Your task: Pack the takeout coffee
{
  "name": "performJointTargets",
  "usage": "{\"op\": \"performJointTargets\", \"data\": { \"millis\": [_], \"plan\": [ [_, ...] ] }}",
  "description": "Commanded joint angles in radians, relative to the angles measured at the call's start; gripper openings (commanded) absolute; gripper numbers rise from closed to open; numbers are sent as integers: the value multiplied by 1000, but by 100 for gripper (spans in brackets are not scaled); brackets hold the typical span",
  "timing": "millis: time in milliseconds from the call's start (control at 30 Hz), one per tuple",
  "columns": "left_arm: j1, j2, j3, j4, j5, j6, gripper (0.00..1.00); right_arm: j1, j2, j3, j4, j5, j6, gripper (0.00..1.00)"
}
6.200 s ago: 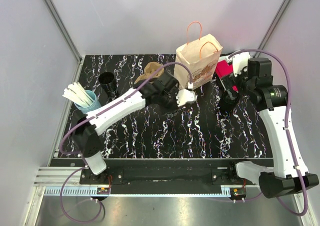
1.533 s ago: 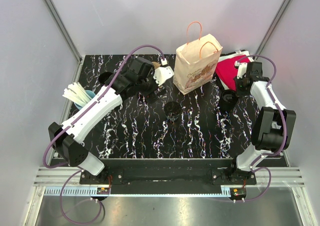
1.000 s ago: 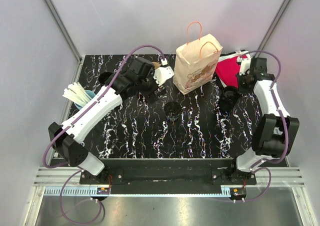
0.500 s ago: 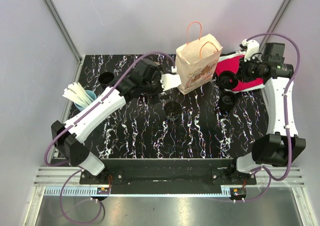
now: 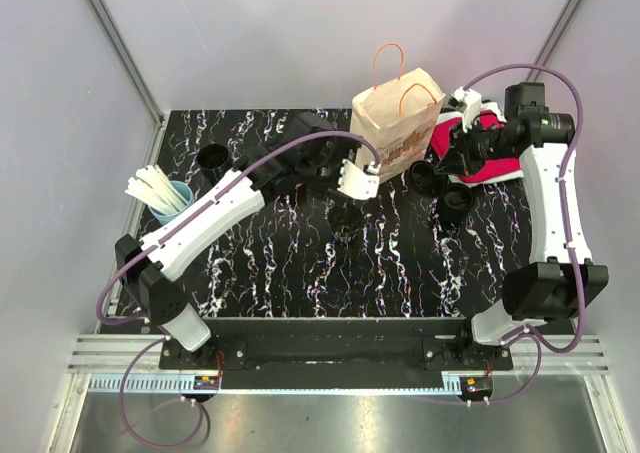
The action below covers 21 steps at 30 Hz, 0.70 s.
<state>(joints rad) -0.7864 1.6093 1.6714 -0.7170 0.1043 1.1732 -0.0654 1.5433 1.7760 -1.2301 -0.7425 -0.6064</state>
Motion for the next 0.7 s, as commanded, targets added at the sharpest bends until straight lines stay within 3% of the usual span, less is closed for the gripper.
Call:
{"op": "performJointTargets", "data": {
  "millis": [0, 233, 433, 667],
  "plan": [
    [-22, 4, 111, 8, 165, 198, 99, 3, 18, 43, -149, -128, -124, 7],
    [-79, -26, 40, 4, 423, 450, 99, 6, 24, 34, -284, -251, -292, 7],
    [-123, 41, 126, -18, 518, 401, 99, 26, 32, 22, -345, -285, -389, 7],
    [-145, 92, 171, -10, 520, 359, 99, 58, 43, 3, -367, -284, -424, 7]
  ]
}}
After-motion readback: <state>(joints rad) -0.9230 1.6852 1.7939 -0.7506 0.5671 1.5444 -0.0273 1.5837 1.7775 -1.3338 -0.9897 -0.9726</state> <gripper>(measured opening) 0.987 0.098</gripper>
